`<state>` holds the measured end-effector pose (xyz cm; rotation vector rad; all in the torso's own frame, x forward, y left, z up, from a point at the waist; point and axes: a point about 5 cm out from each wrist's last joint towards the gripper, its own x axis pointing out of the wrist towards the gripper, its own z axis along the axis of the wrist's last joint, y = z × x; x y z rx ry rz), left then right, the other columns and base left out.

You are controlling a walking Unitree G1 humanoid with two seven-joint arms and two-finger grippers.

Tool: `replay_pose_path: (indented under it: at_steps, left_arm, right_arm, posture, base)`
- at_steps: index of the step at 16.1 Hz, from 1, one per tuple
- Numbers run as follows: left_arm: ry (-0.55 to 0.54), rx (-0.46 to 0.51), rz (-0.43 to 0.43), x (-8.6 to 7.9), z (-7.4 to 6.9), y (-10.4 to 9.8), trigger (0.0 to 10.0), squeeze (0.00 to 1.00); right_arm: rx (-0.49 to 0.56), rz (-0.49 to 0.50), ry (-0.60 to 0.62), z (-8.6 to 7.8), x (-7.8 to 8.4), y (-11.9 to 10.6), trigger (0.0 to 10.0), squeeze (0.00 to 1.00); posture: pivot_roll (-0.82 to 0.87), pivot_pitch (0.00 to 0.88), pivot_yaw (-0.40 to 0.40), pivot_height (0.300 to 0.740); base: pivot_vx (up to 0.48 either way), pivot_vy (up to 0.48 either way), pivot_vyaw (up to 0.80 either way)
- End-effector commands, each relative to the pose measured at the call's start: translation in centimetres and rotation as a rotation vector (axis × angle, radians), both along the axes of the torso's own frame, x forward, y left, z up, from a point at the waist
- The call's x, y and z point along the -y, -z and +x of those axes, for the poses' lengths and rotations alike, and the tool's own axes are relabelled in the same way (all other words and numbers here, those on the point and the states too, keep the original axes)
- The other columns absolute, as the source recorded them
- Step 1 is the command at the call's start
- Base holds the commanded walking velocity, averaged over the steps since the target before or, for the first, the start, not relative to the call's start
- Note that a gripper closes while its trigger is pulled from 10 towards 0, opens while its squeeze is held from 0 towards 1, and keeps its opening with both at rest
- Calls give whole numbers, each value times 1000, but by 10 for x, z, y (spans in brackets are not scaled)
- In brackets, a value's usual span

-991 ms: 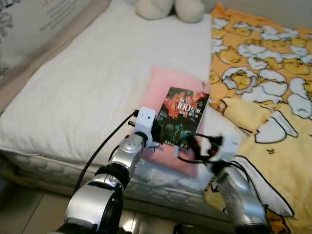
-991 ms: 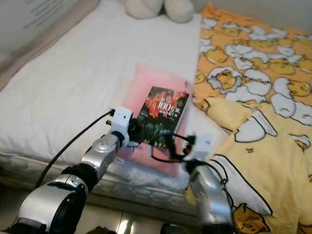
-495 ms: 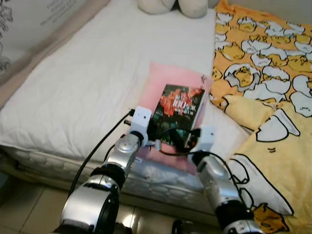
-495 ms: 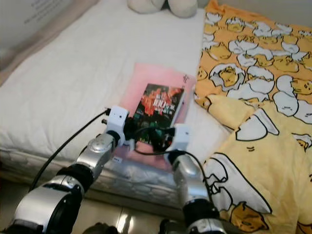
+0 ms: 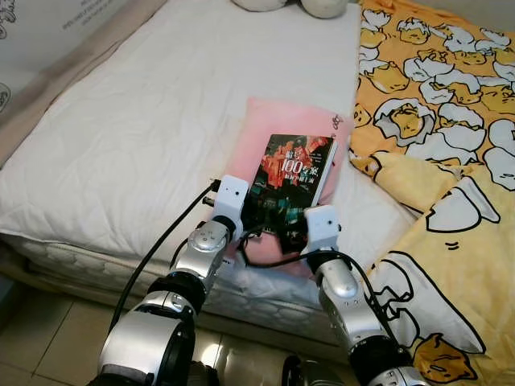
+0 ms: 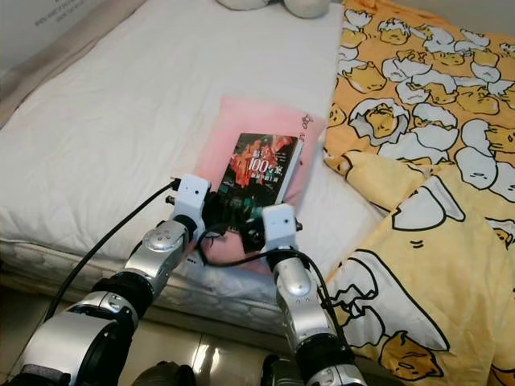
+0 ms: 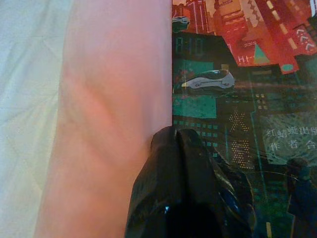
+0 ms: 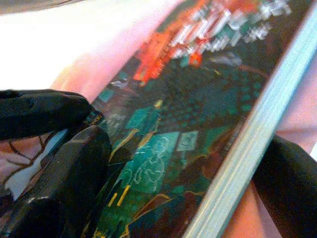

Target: Clean up the room

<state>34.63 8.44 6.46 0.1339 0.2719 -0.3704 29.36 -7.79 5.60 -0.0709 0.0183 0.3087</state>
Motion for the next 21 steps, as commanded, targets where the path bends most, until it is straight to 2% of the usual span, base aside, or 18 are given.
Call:
replay_pose_path:
  at_steps: [1,2,3,7,9,11,12,13,14,16,18,21]
  left_arm:
    - [39,-161,40,6,-23,35,0,0]
    - [41,-161,41,6,-24,35,0,0]
    - [43,-165,44,6,-25,36,0,0]
    - [48,-170,45,7,-26,38,0,0]
    - [52,-171,47,8,-26,37,0,0]
    - [53,-171,48,8,-26,37,0,0]
    - [53,-170,49,8,-26,37,0,0]
    - [52,-170,49,7,-26,37,0,0]
    - [52,-170,50,7,-26,37,0,0]
    - [52,-171,53,7,-26,38,0,0]
    - [53,-174,54,7,-27,39,0,0]
    - [57,-172,57,7,-27,39,0,0]
  right_arm:
    - [71,-54,-20,1,-4,-7,10000,0]
    - [95,-81,-14,2,-4,-9,10000,0]
    - [137,-149,7,5,-1,-11,10000,0]
    - [107,-99,5,8,-5,-11,10000,0]
    - [217,-253,47,13,-1,-20,10000,0]
    - [163,-217,132,17,8,-18,10000,0]
    - [-42,64,272,22,19,-9,10000,0]
    - [-139,270,311,23,19,-6,10000,0]
    - [-116,294,304,24,18,-12,10000,0]
    - [47,138,310,23,15,-37,10000,0]
    - [64,74,314,10,14,-35,10000,0]
    - [54,62,291,4,11,-29,10000,0]
  posture:
    - [48,172,-50,740]
    - [48,172,-50,740]
    - [50,171,-52,740]
    - [46,175,-47,740]
    - [46,176,-47,740]
    - [45,175,-46,740]
    - [47,177,-47,740]
    - [44,177,-46,740]
    - [44,177,-46,740]
    - [44,172,-44,740]
    - [44,162,-45,740]
    - [42,154,-42,740]
  base:
    - [0,0,0]
    - [0,0,0]
    - [0,0,0]
    - [0,0,0]
    - [0,0,0]
    - [0,0,0]
    - [0,0,0]
    - [0,0,0]
    - [0,0,0]
    - [0,0,0]
    - [0,0,0]
    - [0,0,0]
